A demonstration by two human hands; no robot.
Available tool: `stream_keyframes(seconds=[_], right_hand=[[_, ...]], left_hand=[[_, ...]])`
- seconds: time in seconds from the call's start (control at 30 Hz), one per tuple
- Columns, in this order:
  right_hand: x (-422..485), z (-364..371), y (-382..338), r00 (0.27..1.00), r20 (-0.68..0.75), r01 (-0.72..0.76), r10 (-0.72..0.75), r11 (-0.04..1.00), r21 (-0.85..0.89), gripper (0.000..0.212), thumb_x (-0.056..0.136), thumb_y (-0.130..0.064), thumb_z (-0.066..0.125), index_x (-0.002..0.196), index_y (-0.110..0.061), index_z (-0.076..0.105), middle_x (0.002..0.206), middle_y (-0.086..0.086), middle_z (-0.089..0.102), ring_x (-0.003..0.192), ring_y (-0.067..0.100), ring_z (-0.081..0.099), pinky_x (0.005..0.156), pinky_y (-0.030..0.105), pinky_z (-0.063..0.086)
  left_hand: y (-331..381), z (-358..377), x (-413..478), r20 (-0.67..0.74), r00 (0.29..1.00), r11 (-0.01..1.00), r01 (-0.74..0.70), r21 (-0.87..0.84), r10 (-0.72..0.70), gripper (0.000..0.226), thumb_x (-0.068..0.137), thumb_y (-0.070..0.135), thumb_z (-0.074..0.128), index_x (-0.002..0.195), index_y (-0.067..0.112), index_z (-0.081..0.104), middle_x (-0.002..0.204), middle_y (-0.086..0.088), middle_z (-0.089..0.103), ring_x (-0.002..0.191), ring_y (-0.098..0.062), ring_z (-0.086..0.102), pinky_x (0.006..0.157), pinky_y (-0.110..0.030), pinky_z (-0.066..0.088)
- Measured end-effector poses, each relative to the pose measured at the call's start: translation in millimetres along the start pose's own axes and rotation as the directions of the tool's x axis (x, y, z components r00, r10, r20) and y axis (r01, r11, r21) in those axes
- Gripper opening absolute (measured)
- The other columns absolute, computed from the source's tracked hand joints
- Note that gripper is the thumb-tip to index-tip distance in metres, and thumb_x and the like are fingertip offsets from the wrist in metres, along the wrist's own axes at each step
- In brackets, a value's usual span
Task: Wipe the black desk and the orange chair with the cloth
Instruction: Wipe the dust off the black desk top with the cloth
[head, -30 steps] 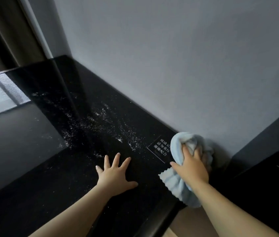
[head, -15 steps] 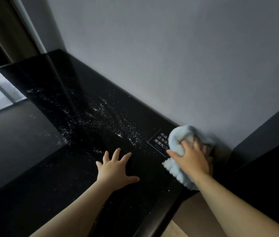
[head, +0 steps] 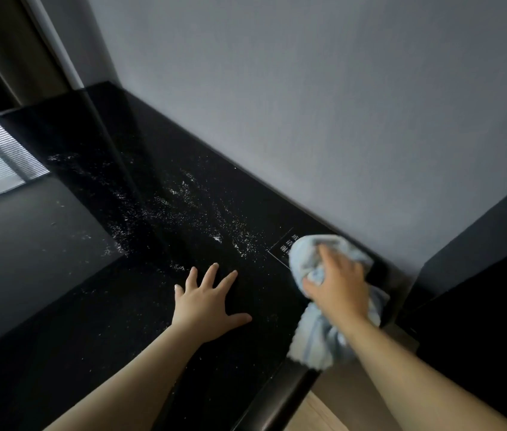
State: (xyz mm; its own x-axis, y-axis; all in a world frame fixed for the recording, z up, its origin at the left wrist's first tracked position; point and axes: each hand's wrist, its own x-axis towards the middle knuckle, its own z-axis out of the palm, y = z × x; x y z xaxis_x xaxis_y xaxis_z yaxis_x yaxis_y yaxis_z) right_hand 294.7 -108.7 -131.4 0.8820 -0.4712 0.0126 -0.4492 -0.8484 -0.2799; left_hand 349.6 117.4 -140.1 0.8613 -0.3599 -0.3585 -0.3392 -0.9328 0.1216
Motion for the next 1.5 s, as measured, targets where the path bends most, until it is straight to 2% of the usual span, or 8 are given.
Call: stream_keyframes(seconds=[0.13,0.3,0.57,0.73,1.03,1.27,1.43,1.5], right_hand=[[-12.3,-1.7,-3.8,0.951,-0.02,0.291,-0.307,0.877,0.382,0.034,0.066,-0.022,0.066,0.1,-0.026,0.06,0.098,-0.006,0.062,0.096,0.024,0.055,0.071,0.039,0.049],[48.8,-17.6,18.5,0.953,-0.077,-0.263,0.291,0.929,0.259,0.049,0.075,-0.034,0.065,0.122,-0.025,0.052,0.13,0.007,0.045,0.117,0.038,0.042,0.093,0.049,0.042],[6.7,6.0,-17.0,0.895,-0.116,0.447,-0.432,0.868,0.215,0.01,0.07,-0.018,0.064,0.079,-0.018,0.06,0.094,0.002,0.057,0.089,0.034,0.054,0.066,0.042,0.049],[72.4,-6.8,-1.0,0.981,-0.094,-0.156,0.17,0.978,0.14,0.03,0.078,-0.03,0.057,0.107,-0.023,0.057,0.129,0.003,0.044,0.114,0.039,0.042,0.087,0.05,0.041],[7.5,9.6,-48.4,0.828,0.113,0.446,-0.549,0.768,0.459,0.013,0.07,-0.025,0.061,0.072,-0.03,0.049,0.077,-0.021,0.046,0.099,0.024,0.049,0.071,0.031,0.045],[76.5,-12.9,-14.3,0.995,0.084,-0.06,0.052,0.994,0.09,0.033,0.08,-0.031,0.05,0.112,-0.029,0.052,0.128,-0.004,0.045,0.122,0.03,0.037,0.089,0.051,0.041],[45.4,-1.5,-43.7,0.835,0.273,0.435,-0.478,0.877,0.203,0.014,0.075,-0.034,0.06,0.087,-0.037,0.053,0.093,-0.026,0.047,0.106,0.02,0.048,0.077,0.038,0.044],[51.4,-5.4,-43.6,0.859,0.052,0.485,-0.51,0.841,0.239,0.012,0.07,-0.031,0.06,0.079,-0.031,0.052,0.085,-0.018,0.052,0.096,0.026,0.054,0.068,0.035,0.042]], left_hand=[[-0.4,-1.4,-1.0,-0.008,1.0,1.0,-0.007,0.01,0.007,0.094,0.069,0.081,0.046,0.146,0.047,0.004,0.159,0.005,-0.002,0.144,-0.034,-0.004,0.113,-0.055,0.013],[-3.0,-4.8,1.2,0.036,0.999,0.999,-0.031,0.009,0.031,0.1,0.068,0.08,0.05,0.146,0.046,-0.002,0.158,0.006,-0.006,0.144,-0.034,-0.006,0.113,-0.055,0.012],[-0.6,1.4,-5.8,-0.022,0.998,0.986,0.055,-0.159,-0.059,0.123,0.065,0.074,0.061,0.149,0.018,-0.01,0.158,-0.005,-0.011,0.144,-0.024,-0.015,0.115,-0.049,-0.001],[-1.8,-3.4,-2.5,0.033,0.998,0.988,0.051,-0.148,-0.047,0.122,0.066,0.073,0.062,0.15,0.016,-0.004,0.158,-0.006,-0.012,0.144,-0.025,-0.016,0.115,-0.05,-0.002],[-5.3,1.8,-3.3,-0.018,0.999,0.986,0.041,-0.16,-0.045,0.121,0.064,0.073,0.063,0.15,0.017,0.0,0.158,-0.005,-0.009,0.145,-0.022,-0.014,0.115,-0.05,-0.001],[-10.1,-1.7,-4.2,0.01,1.0,0.987,0.01,-0.16,-0.008,0.121,0.065,0.073,0.063,0.15,0.018,-0.004,0.158,-0.002,-0.013,0.144,-0.021,-0.017,0.115,-0.045,-0.005],[-9.3,-2.2,-5.8,-0.004,1.0,0.987,0.006,-0.16,-0.007,0.121,0.064,0.072,0.064,0.151,0.018,-0.002,0.158,-0.003,-0.012,0.144,-0.02,-0.016,0.115,-0.044,-0.005],[-9.7,-3.3,-5.6,-0.011,1.0,0.987,0.003,-0.163,-0.005,0.121,0.064,0.073,0.064,0.151,0.018,-0.002,0.158,-0.002,-0.011,0.144,-0.019,-0.016,0.116,-0.044,-0.005]])
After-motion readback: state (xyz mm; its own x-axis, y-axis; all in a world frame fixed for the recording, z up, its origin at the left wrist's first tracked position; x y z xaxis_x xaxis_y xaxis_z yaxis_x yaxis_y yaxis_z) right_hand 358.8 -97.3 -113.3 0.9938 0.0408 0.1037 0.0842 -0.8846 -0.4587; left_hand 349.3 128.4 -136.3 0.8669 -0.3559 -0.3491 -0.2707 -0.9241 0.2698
